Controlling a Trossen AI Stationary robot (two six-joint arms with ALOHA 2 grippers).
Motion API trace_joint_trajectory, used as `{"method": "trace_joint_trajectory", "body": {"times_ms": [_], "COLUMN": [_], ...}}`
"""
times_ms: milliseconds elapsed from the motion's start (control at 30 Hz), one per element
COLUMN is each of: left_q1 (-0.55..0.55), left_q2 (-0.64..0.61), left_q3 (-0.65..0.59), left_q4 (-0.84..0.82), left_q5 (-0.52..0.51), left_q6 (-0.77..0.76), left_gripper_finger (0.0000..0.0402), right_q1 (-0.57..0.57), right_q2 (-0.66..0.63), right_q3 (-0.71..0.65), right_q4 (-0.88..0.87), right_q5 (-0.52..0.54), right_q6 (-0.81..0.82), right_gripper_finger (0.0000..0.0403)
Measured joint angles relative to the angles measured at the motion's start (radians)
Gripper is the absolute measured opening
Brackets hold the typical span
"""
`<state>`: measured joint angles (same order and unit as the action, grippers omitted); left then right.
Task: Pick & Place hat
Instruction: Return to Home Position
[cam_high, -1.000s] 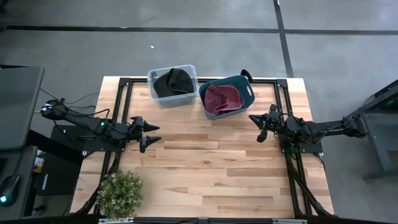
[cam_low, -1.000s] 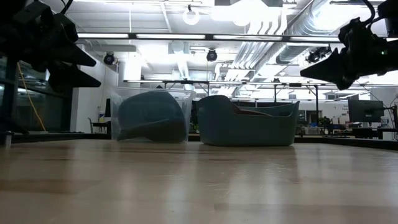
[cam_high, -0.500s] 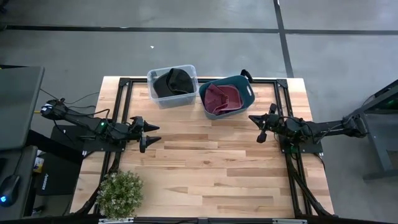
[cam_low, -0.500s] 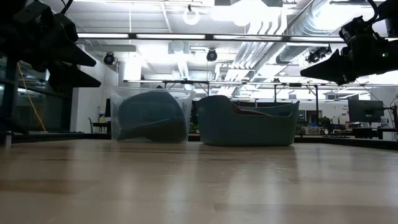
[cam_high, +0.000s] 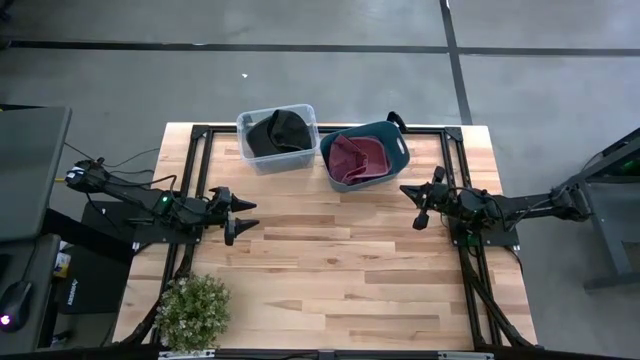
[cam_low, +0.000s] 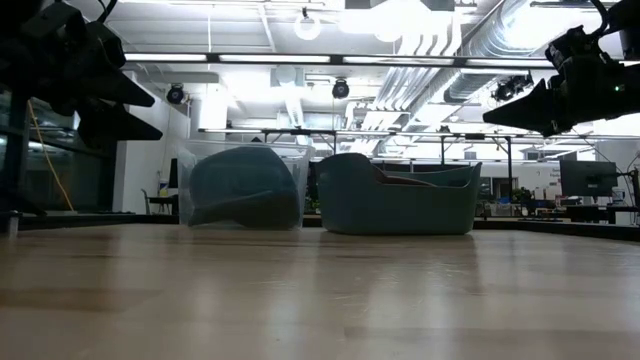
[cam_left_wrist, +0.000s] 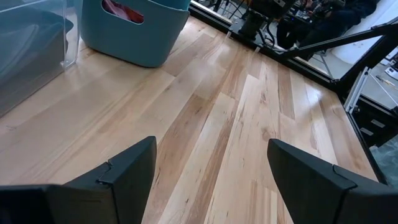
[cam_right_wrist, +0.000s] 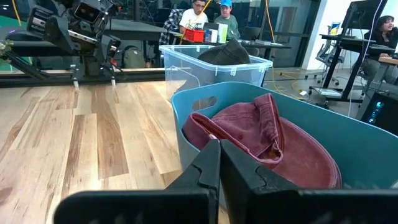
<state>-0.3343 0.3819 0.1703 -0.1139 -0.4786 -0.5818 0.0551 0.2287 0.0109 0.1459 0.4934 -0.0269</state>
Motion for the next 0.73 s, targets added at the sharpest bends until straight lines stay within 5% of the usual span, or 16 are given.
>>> {"method": "trace_joint_trajectory", "body": {"times_ms": [733], "left_q1": [0.0], "left_q2": [0.0], "left_q3": [0.0], "left_q4": [0.0], "left_q5": [0.0], "left_q6": [0.0], "left_gripper_finger": [0.0292], "right_q1": [0.0], "right_q2": [0.0], "right_q3": [0.0], "right_q4": [0.0], "right_q5": [0.001], "right_q6": [0.0], "right_gripper_finger": [0.0001]}}
